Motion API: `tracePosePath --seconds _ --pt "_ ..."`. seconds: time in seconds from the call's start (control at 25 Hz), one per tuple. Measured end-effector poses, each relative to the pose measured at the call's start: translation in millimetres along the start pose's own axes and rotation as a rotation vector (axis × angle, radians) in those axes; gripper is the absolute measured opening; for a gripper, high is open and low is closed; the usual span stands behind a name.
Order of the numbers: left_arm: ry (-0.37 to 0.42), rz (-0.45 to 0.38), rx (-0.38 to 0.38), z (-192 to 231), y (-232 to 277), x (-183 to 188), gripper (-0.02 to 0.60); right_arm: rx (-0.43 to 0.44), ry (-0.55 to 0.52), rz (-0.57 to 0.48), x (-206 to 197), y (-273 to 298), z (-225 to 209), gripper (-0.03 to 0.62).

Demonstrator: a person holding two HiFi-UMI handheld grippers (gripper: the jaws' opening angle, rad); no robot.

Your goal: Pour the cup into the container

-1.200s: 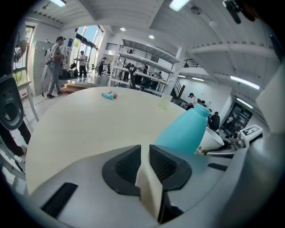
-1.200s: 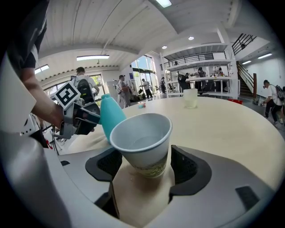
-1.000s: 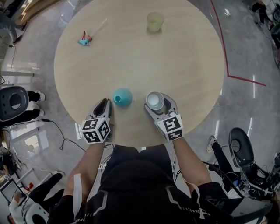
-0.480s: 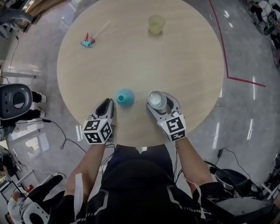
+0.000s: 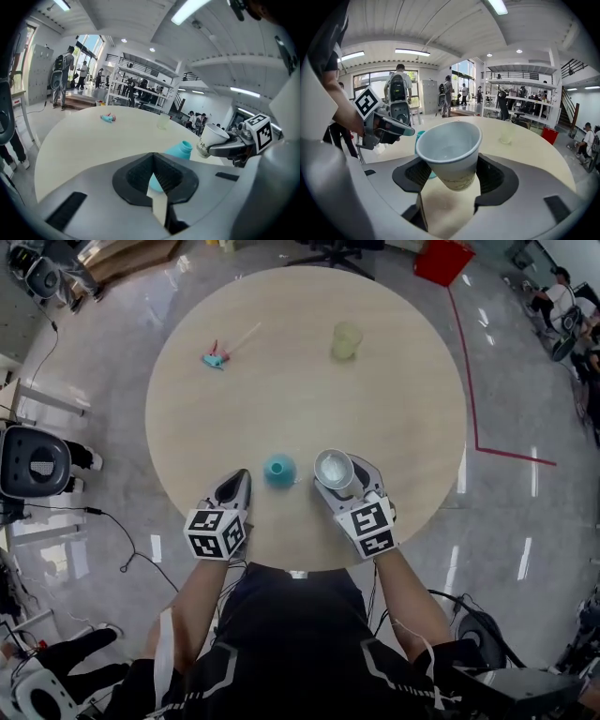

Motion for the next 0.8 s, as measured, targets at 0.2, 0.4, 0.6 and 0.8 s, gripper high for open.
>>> tracePosePath --seconds 0.2,0.4,0.6,0.8 --pt "0.005 -0.014 -0.009 -0.3 -8.7 4.2 0.0 -0.005 -0.059 0.045 15.2 -1.3 10.4 0.301" --pt "0.013 -0.025 -0.043 -4.3 -10.3 5.1 0.0 -0.001 -0.093 0.076 22.9 0.9 20.4 0.301" --pt "0.022 -0.052 -0.069 -7.9 -12.5 8.1 0.0 -0.02 -0.141 0.115 29.4 2.6 28.8 0.301" --pt "0.032 -0.057 -0.089 -9.4 -13.3 11.4 0.0 -0.034 -0.187 0.195 36.1 6.9 30.7 0.301"
Point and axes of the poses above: the fingertips, and each gripper's own axes: y forward along the fingers, z to its left, x out of its top, the point moved 8 cm from there along -y, backward along the fingers, and after that the axes turned 10 degrees about z, right-handed, at the moved point
